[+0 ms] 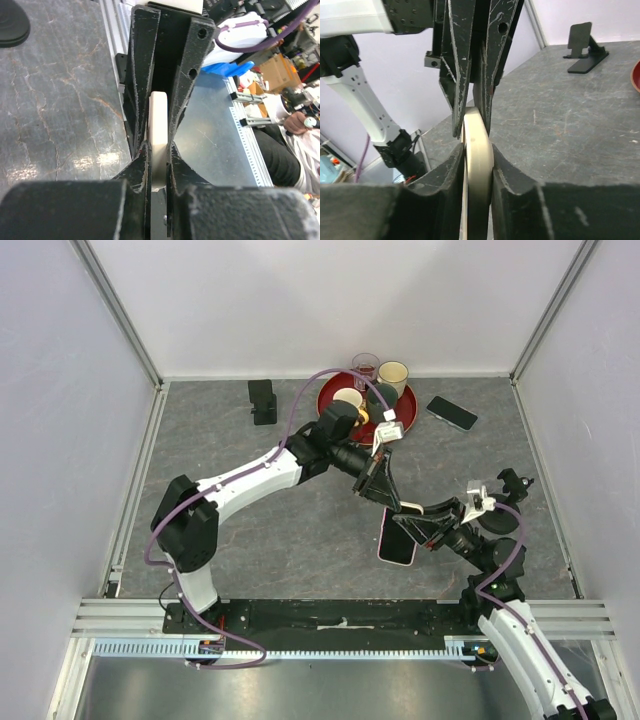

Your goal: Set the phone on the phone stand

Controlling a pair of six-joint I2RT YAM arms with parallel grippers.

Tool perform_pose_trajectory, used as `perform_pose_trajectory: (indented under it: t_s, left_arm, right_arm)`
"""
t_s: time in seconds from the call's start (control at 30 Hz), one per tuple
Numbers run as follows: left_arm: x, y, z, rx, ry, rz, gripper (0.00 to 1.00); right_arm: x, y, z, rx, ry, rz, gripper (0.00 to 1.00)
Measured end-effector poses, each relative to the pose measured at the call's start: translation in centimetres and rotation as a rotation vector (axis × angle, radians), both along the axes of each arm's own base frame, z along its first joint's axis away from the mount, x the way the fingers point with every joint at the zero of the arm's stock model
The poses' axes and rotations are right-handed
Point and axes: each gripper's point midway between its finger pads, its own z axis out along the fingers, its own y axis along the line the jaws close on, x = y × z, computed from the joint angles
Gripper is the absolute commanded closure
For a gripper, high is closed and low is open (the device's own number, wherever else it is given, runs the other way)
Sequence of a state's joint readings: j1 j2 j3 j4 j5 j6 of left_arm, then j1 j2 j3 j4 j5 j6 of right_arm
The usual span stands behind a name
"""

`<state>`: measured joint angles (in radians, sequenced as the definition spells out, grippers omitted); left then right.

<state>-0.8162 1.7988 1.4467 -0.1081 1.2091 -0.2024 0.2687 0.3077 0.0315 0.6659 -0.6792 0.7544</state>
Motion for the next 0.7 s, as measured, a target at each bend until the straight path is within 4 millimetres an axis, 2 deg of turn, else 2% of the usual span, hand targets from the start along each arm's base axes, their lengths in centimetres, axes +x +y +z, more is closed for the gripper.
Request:
perform_pose_trajectory:
  t_s: [0.1,0.2,0.3,0.47,0.67,0.7]
  left_arm:
    - [0.1,-0.4,-0.4,0.032,-0.016,0.047,0.98]
    - [0.3,-0.8,-1.1,0.070,-0.028,0.095,0.98]
    - [0.7,-0.7,-1.6,0.091,-0.038,0.136,0.98]
    - [2.4,0.3,-0.7,0.077,-0.040,0.197,0.98]
    - [3.8,1.6,1.0,0.007,0.004,0.218,0.98]
    - [3.8,1.7,1.2,0.001,0.014,0.212,0.98]
  right_arm:
    - [0.3,0.0,-0.5,-0.014,0.011,-0.011,0.35]
    - [0.5,0.0,-1.0,-0.035,0.012,-0.013,0.28]
    - [0.7,0.1,-1.6,-0.051,0.031,-0.014,0.26]
    - [0.8,0.2,-2.0,-0.060,0.045,-0.007,0.27]
    - [0.4,0.6,-1.2,-0.036,0.031,0.034,0.42]
    - [0.4,0.6,-1.1,-0.031,0.029,0.041,0.49]
